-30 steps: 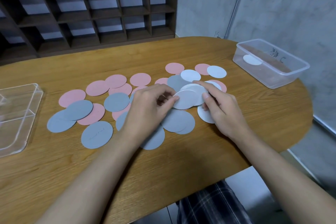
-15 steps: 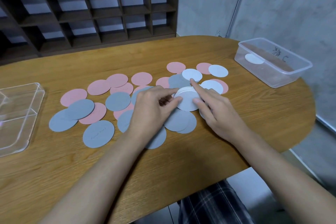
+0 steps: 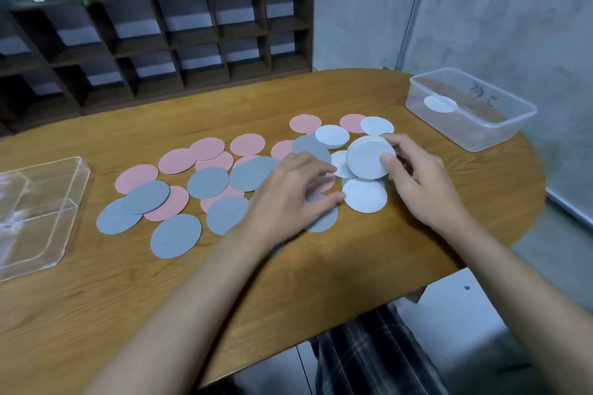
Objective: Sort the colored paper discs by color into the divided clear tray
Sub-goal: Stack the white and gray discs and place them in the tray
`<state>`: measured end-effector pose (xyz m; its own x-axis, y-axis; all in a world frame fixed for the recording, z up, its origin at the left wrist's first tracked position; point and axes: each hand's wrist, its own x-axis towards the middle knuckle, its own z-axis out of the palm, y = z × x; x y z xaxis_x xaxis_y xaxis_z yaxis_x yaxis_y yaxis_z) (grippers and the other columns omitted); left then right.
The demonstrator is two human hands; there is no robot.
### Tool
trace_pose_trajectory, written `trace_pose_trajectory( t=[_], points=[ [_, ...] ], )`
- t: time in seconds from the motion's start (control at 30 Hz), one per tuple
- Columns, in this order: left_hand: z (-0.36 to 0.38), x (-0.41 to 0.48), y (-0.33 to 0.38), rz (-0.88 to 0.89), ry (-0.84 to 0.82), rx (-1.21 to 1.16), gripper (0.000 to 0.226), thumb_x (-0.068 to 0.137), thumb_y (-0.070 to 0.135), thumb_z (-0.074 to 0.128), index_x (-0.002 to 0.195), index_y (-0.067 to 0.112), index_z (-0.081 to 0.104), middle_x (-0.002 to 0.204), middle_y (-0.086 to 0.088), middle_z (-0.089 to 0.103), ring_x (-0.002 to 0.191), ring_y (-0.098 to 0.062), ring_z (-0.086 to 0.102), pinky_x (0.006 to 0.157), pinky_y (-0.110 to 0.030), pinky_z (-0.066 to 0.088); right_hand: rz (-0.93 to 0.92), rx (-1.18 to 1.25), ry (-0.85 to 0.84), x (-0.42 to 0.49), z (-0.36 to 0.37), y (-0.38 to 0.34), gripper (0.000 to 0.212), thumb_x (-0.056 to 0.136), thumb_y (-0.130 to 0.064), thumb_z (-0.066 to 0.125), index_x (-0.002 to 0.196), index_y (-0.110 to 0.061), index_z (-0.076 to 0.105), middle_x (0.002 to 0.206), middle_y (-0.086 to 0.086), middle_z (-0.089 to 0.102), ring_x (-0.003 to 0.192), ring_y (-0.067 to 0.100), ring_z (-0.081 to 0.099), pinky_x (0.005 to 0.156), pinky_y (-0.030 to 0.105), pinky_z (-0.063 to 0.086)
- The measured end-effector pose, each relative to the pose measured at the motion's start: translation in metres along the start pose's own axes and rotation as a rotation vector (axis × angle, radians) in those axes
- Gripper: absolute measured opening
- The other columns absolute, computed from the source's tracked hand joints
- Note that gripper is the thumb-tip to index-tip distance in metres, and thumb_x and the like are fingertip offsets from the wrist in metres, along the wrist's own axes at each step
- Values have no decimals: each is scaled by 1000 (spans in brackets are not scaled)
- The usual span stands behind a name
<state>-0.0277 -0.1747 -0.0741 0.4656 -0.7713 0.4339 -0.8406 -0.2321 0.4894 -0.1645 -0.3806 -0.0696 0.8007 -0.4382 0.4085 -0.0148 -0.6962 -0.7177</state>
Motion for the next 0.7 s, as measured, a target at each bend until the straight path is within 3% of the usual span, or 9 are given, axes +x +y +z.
trace_pose_trajectory(
  t=[0.1, 0.17, 0.33, 0.47, 0.57, 0.63, 0.7],
  points=[
    [14, 7, 13, 42, -146, 52, 60, 84, 61, 77, 132, 27, 67, 133, 12, 61, 120, -11, 51, 103, -36, 46, 22, 3, 34, -6, -8, 10, 25, 108, -23, 51, 131, -30, 59, 102, -3, 69, 88, 24, 64, 86, 51, 52],
    [21, 15, 17, 51, -195, 71, 65, 82, 67, 74, 133, 29, 67, 137, 14, 61, 123, -11, 51, 105, -40, 47, 34, 33, 77, -7, -9, 13, 24, 108, -22, 51, 129, -28, 60, 100, -11, 69, 85, 12, 63, 86, 46, 53],
    [31, 22, 14, 73, -165, 93, 53, 85, 69, 69, 117, 26, 75, 119, 14, 72, 106, -14, 59, 88, -42, 53, 51, 30, 101, -5, -4, 13, 24, 107, -22, 52, 128, -29, 60, 91, 1, 68, 78, 29, 60, 82, 51, 52],
    [27, 18, 15, 138, -114, 89, 42, 99, 61, 50, 102, 28, 76, 96, 14, 76, 90, -14, 59, 75, -42, 51, 42, -1, 56, -4, -3, 11, 25, 107, -22, 52, 129, -31, 60, 91, 5, 67, 78, 31, 60, 81, 52, 51],
    [23, 16, 16, 132, -18, 95, 36, 105, 49, 45, 110, 28, 73, 91, 9, 75, 86, -16, 63, 69, -41, 52, 8, -28, 18, -6, -3, 7, 27, 108, -18, 51, 129, -30, 62, 86, -14, 66, 78, 17, 61, 79, 37, 52],
    [21, 15, 16, 134, 35, 105, 28, 108, 38, 47, 115, 24, 70, 89, 4, 73, 83, -20, 66, 66, -39, 52, -10, -33, -2, -6, -3, 4, 31, 108, -13, 49, 130, -28, 64, 87, -30, 64, 85, 7, 62, 79, 20, 46],
    [21, 14, 16, 111, 70, 76, 19, 106, 26, 54, 117, 20, 67, 91, 2, 73, 81, -22, 67, 65, -40, 54, -24, -54, -17, -7, -2, 2, 32, 108, -10, 48, 132, -24, 65, 90, -38, 62, 91, -2, 61, 82, 12, 41]
  ],
)
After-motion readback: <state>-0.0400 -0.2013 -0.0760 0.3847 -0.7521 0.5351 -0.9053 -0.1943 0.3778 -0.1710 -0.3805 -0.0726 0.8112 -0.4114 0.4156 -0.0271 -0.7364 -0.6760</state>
